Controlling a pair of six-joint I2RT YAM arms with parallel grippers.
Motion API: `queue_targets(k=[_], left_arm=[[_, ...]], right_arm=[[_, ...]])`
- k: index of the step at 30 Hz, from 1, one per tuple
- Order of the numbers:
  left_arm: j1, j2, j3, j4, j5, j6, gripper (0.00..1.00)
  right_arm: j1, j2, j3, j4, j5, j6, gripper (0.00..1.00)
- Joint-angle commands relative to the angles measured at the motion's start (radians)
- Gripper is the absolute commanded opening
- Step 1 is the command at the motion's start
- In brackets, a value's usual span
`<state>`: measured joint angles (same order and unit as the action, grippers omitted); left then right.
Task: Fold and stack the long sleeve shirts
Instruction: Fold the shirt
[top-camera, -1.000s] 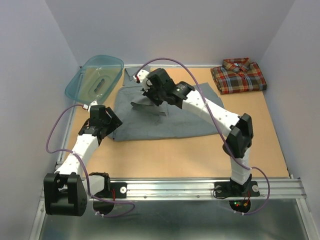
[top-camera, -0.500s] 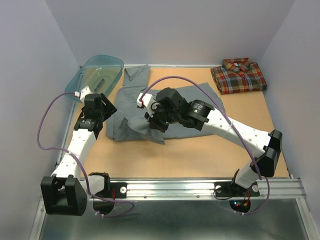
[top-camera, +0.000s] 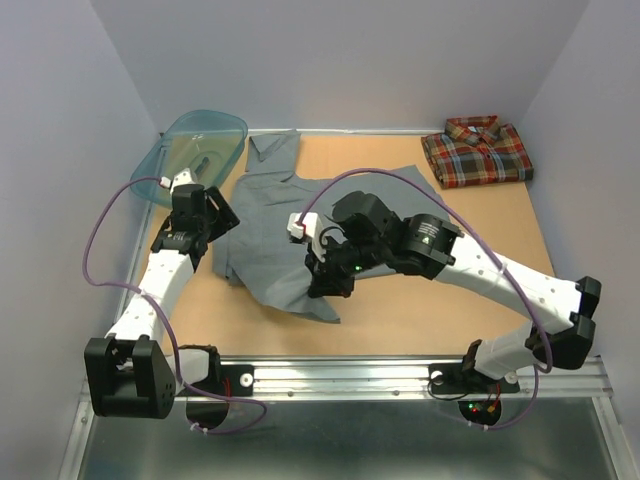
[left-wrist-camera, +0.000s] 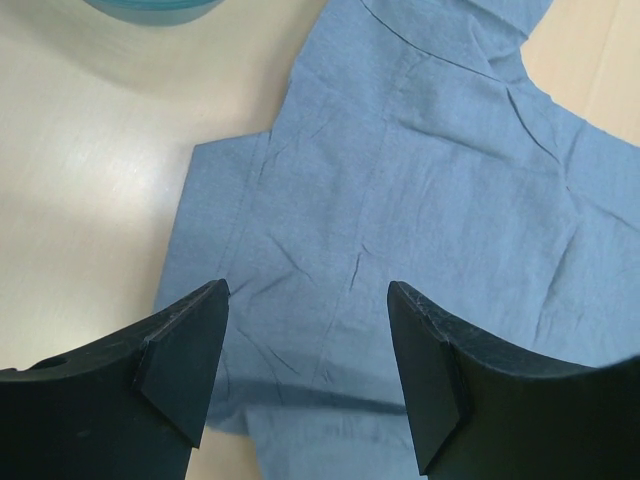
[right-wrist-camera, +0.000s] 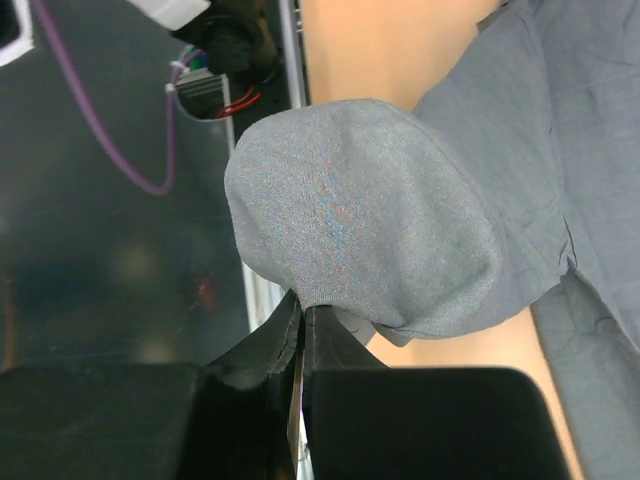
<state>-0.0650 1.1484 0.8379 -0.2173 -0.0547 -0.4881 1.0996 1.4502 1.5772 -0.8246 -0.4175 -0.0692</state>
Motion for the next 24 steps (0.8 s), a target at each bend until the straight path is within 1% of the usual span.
queue_targets(k=[1, 2, 5, 6, 9, 11, 14, 19, 20, 21, 24], left_arm=[[0.002, -0.018, -0.014, 0.021, 0.107, 0.022, 0.76], [0.002, -0.015, -0.029, 0.025, 0.151, 0.019, 0.75], [0.001, -0.009, -0.057, 0.029, 0.217, 0.011, 0.76], [0.001, -0.006, -0.077, 0.030, 0.255, 0.006, 0.76], [-0.001, -0.006, -0.118, 0.030, 0.311, -0.009, 0.76], [-0.004, -0.015, -0.137, 0.027, 0.328, -0.017, 0.75], [-0.004, -0.035, -0.171, 0.013, 0.294, -0.021, 0.75], [-0.004, -0.059, -0.171, -0.043, 0.161, -0.027, 0.75], [-0.004, -0.059, -0.169, -0.048, 0.161, -0.027, 0.75], [-0.004, -0.058, -0.168, -0.053, 0.139, -0.035, 0.75], [-0.004, -0.049, -0.161, -0.056, 0.130, -0.044, 0.75]], right_arm=[[0.013, -0.065, -0.040, -0.018, -0.055, 0.045, 0.01], [0.013, -0.080, -0.048, -0.016, -0.047, 0.046, 0.00], [0.013, -0.093, -0.057, -0.015, -0.020, 0.051, 0.01], [0.013, -0.094, -0.059, -0.016, 0.006, 0.049, 0.01], [0.013, -0.090, -0.060, -0.005, 0.089, 0.048, 0.01], [0.013, -0.065, -0.049, 0.005, 0.138, 0.040, 0.01], [0.013, -0.025, -0.028, 0.025, 0.252, 0.034, 0.01], [0.011, 0.061, 0.058, 0.088, 0.414, -0.010, 0.01], [0.011, 0.074, 0.067, 0.099, 0.414, -0.018, 0.01], [0.011, 0.093, 0.078, 0.108, 0.474, -0.024, 0.01], [0.002, 0.154, 0.142, 0.130, 0.535, -0.041, 0.01]])
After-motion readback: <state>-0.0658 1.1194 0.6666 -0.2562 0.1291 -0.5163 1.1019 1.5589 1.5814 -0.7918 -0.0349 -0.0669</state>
